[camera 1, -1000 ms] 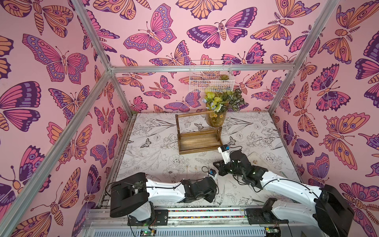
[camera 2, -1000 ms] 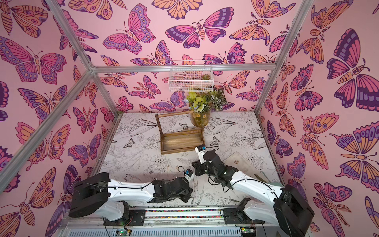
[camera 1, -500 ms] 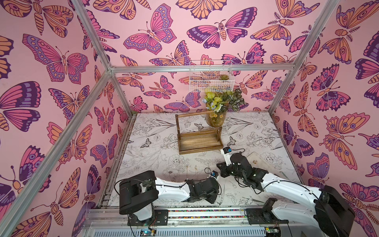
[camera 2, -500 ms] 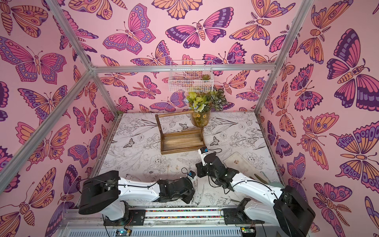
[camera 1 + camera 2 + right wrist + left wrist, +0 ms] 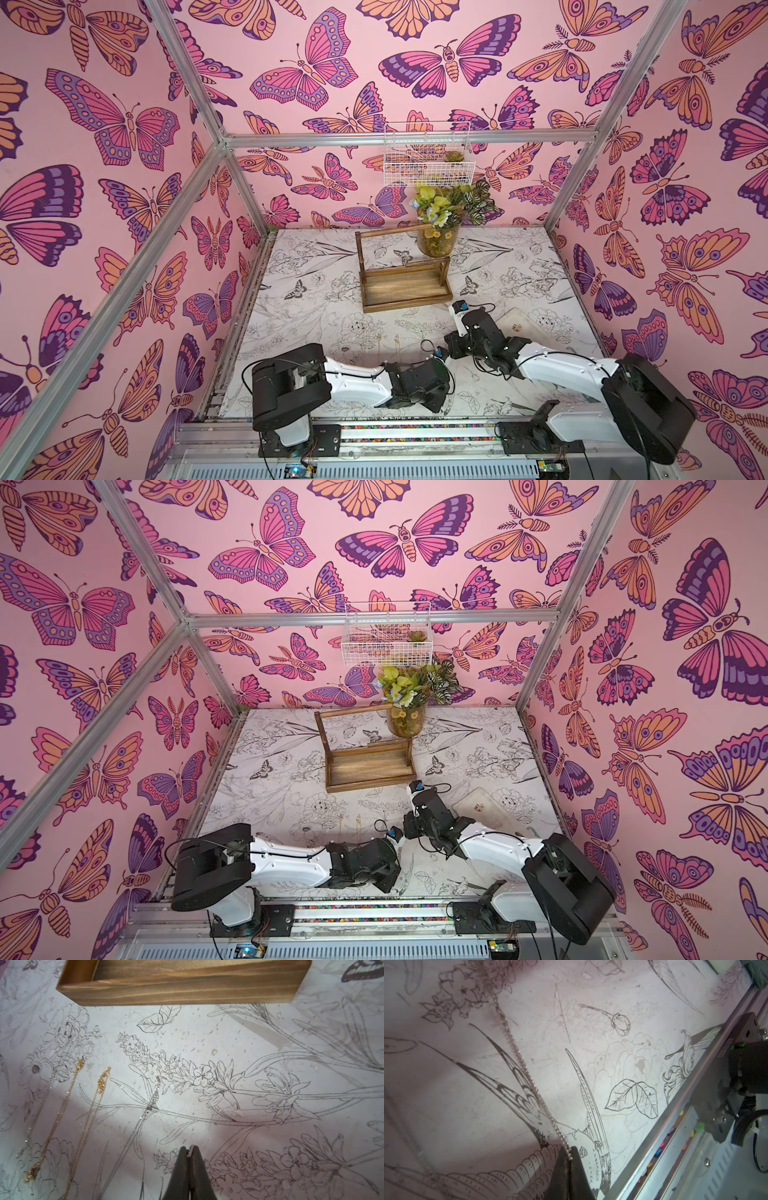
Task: Take the necklace off the jewelry display stand
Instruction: Place the necklace at the center of the board.
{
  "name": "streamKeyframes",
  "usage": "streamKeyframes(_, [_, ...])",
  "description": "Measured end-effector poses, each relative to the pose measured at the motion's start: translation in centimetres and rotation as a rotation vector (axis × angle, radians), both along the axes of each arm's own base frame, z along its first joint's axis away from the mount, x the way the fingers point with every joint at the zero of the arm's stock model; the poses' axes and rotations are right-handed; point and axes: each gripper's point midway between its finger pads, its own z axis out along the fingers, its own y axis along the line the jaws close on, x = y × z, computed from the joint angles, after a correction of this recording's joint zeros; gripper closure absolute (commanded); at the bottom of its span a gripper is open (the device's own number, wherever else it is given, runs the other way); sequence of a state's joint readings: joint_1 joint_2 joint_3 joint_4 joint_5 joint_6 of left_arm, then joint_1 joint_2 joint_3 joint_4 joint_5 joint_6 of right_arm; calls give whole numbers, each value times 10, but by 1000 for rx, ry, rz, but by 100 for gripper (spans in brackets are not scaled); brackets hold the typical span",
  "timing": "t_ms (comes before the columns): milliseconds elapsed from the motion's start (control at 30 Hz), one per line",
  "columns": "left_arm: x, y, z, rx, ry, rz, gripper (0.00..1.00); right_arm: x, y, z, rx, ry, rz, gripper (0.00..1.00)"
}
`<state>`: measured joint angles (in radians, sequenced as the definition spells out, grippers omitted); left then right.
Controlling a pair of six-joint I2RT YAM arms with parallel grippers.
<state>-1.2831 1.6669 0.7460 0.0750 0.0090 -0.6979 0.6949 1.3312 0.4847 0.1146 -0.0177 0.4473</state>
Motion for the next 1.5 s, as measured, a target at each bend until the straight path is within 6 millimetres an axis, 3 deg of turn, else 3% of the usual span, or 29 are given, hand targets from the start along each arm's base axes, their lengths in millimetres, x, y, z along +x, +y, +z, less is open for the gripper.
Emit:
streamKeyframes(400, [0,1,0,17,4,0,100,3,4,-13,-13,28,8,100])
streamKeyframes(600, [0,2,-1,28,7,2,100,3,5,-16,-13,40,11,78])
streamKeyframes(800, [1,3,-1,31,8,3,100,2,5,-16,-16,41,15,67])
streamKeyframes(1167, [5,6,2,38,-7,12,64,1,4,8,13,5,16,61])
streamKeyframes(1333, [7,8,8,36,-25,15,54,0,3,15,22,-6,15,58])
streamKeyframes(1500, [9,12,18,35,-53,9,33,-4,-1,29,34,-26,13,40])
